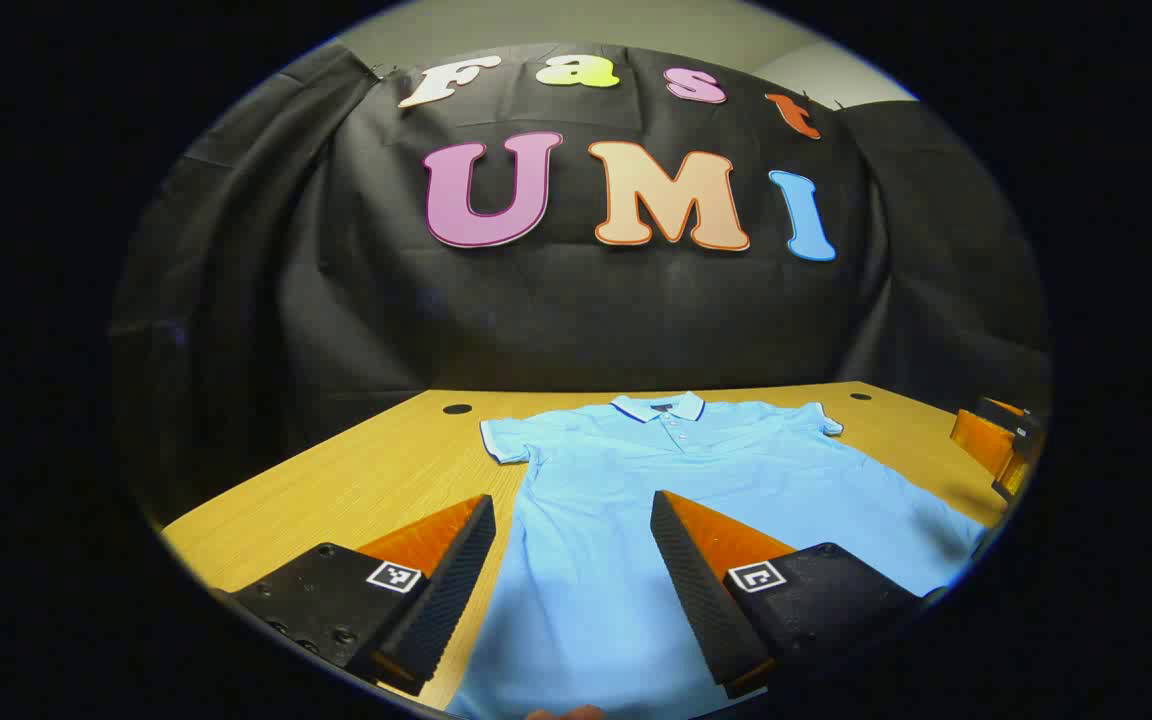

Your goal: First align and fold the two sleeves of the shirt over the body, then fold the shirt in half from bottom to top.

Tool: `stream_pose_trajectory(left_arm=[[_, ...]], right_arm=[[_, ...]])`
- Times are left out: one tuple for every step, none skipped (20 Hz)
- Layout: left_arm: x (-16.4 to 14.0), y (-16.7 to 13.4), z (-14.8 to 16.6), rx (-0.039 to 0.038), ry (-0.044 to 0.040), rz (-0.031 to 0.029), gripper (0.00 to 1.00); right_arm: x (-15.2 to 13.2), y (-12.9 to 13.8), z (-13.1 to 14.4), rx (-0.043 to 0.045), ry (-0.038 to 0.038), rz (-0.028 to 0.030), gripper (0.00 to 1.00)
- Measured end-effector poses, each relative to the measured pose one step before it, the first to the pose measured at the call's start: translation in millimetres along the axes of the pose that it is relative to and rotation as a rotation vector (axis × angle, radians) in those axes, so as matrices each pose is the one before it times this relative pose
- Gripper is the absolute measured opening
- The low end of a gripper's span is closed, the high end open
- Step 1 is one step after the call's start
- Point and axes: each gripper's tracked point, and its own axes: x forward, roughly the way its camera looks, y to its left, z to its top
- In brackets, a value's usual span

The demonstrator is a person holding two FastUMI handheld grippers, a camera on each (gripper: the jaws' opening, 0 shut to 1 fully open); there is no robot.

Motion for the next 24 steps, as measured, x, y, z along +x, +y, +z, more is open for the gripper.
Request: stream_pose_trajectory(left_arm=[[-0.67, -0.30, 0.43, 0.00015, -0.00218, -0.00108, 0.95], [-0.12, 0.39, 0.07, 0.00009, -0.00144, -0.00039, 0.95], [-0.47, 0.32, 0.65, 0.00086, -0.00249, 0.00383, 0.95], [-0.01, 1.31, 0.11, -0.00060, -0.00294, 0.00445, 0.95], [-0.22, 1.27, 1.23, -0.00383, -0.00463, 0.00748, 0.95], [0.20, 1.38, 0.62, -0.00385, -0.00817, 0.00863, 0.95], [-1.21, 0.41, 1.75, -0.00157, -0.00777, 0.00375, 0.95], [-0.33, -1.16, 0.32, 0.00252, -0.00720, -0.00356, 0.95], [-0.29, -2.62, 1.51, 0.00734, -0.00768, -0.01011, 0.95], [-0.89, -3.30, 2.37, 0.01135, -0.01613, -0.01679, 0.95], [-1.19, -2.66, 3.09, 0.00872, -0.01319, -0.01355, 0.95], [-0.81, 2.80, -0.34, 0.00294, -0.00250, 0.00712, 0.95], [0.59, 3.59, -0.97, -0.00289, 0.00181, 0.01361, 0.95], [0.91, 0.60, -1.16, -0.00176, 0.00535, 0.00422, 0.94], [-0.46, -1.44, -0.72, -0.00034, 0.00411, -0.00304, 0.93], [-0.20, -0.72, 0.47, 0.00206, 0.00111, -0.00171, 0.94], [0.66, -0.32, 0.90, 0.00132, -0.00232, -0.00145, 0.94], [-0.27, 0.52, 1.32, -0.00040, -0.00232, -0.00024, 0.94], [-0.25, 0.33, 0.64, -0.00172, -0.00196, 0.00039, 0.94], [-0.33, 0.26, -0.84, -0.00036, 0.00021, 0.00062, 0.93], [0.76, -0.10, -0.40, 0.00031, 0.00123, 0.00072, 0.94], [-0.38, -0.13, -0.60, 0.00054, 0.00069, 0.00055, 0.94], [-0.25, 0.40, 0.77, -0.00010, -0.00104, 0.00077, 0.94], [-0.68, 0.08, 0.18, 0.00007, -0.00118, 0.00131, 0.94]], right_arm=[[0.63, 0.02, -0.23, -0.00007, 0.00033, 0.00028, 0.98], [-0.20, -0.27, -0.19, 0.00013, -0.00018, 0.00010, 0.98], [0.19, -0.03, 0.72, -0.00006, 0.00021, 0.00002, 0.98], [-0.53, -0.22, -0.25, 0.00002, 0.00024, 0.00007, 0.98], [0.07, -0.16, 0.26, 0.00006, 0.00003, -0.00014, 0.98], [0.62, -0.30, 0.16, -0.00005, 0.00026, -0.00003, 0.98], [-1.20, 1.01, -0.50, -0.00004, -0.00004, -0.00003, 0.98], [0.05, -0.21, 0.16, 0.00019, 0.00021, 0.00003, 0.99], [0.50, -0.36, 0.58, -0.00006, -0.00006, 0.00007, 0.99], [-0.50, 0.42, -0.84, 0.00014, 0.00009, -0.00008, 0.99], [-0.54, 0.24, 0.17, -0.00016, -0.00010, 0.00002, 0.99], [0.13, -0.43, -0.29, 0.00053, -0.00002, -0.00013, 0.98], [-0.02, -0.22, 0.69, -0.00032, -0.00018, 0.00014, 0.98], [-0.01, 0.25, -0.76, 0.00010, 0.00027, 0.00003, 0.98], [-0.14, -0.18, 0.40, -0.00007, -0.00005, -0.00006, 0.98], [0.92, 0.04, -0.14, -0.00032, -0.00002, 0.00008, 0.98], [0.26, -0.04, 0.77, 0.00029, 0.00004, -0.00011, 0.98], [-0.07, -0.44, -1.00, -0.00017, -0.00036, 0.00017, 0.98], [0.01, 0.48, 0.20, 0.00009, 0.00015, -0.00013, 0.99], [0.02, -0.12, -0.36, -0.00010, -0.00080, 0.00003, 0.98], [-0.22, 0.21, 0.24, 0.00007, 0.00042, 0.00096, 0.98], [-0.07, 0.92, 0.49, 0.00003, -0.00041, 0.00323, 0.98], [-0.21, 1.87, -0.74, -0.00081, 0.00094, 0.00863, 0.98], [1.47, 2.90, 0.89, -0.00365, 0.00023, 0.01254, 0.98]])
